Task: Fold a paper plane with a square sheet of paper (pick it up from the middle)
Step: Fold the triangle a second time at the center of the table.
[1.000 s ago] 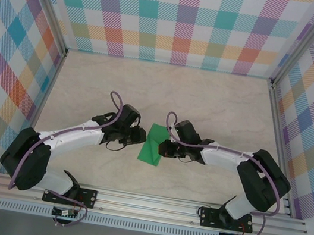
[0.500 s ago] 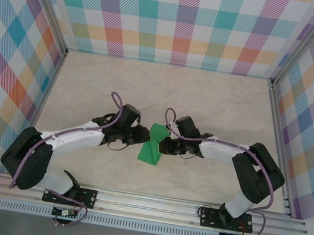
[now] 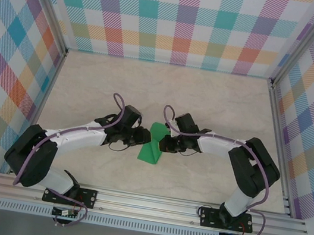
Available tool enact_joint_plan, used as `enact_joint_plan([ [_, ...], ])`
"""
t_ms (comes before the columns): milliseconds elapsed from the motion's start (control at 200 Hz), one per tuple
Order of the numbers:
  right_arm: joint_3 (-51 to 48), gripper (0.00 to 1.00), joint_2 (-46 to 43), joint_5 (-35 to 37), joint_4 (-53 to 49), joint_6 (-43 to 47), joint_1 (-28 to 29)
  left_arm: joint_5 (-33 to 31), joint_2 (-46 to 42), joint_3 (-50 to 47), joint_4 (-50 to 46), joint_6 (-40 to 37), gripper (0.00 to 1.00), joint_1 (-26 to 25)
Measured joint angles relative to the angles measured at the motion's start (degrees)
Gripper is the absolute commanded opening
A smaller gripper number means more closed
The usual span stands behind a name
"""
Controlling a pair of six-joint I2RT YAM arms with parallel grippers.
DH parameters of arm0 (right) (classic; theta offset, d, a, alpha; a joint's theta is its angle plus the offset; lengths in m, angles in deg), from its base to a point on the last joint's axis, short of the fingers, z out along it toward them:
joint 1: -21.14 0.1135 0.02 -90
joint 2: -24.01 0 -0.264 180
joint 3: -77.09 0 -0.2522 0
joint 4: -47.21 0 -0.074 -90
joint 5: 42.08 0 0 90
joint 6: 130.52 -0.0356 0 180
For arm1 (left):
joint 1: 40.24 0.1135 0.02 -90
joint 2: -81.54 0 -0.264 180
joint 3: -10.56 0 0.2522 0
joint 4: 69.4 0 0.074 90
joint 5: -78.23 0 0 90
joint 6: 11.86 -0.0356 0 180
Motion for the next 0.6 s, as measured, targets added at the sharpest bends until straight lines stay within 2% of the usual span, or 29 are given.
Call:
enact_joint_plan([
  [600,1.9,0.1,1.0,-0.2,-5.4,2.4,-0.3,1.3,2.2,-0.1,2.1,0.9,0.29,-0.1],
])
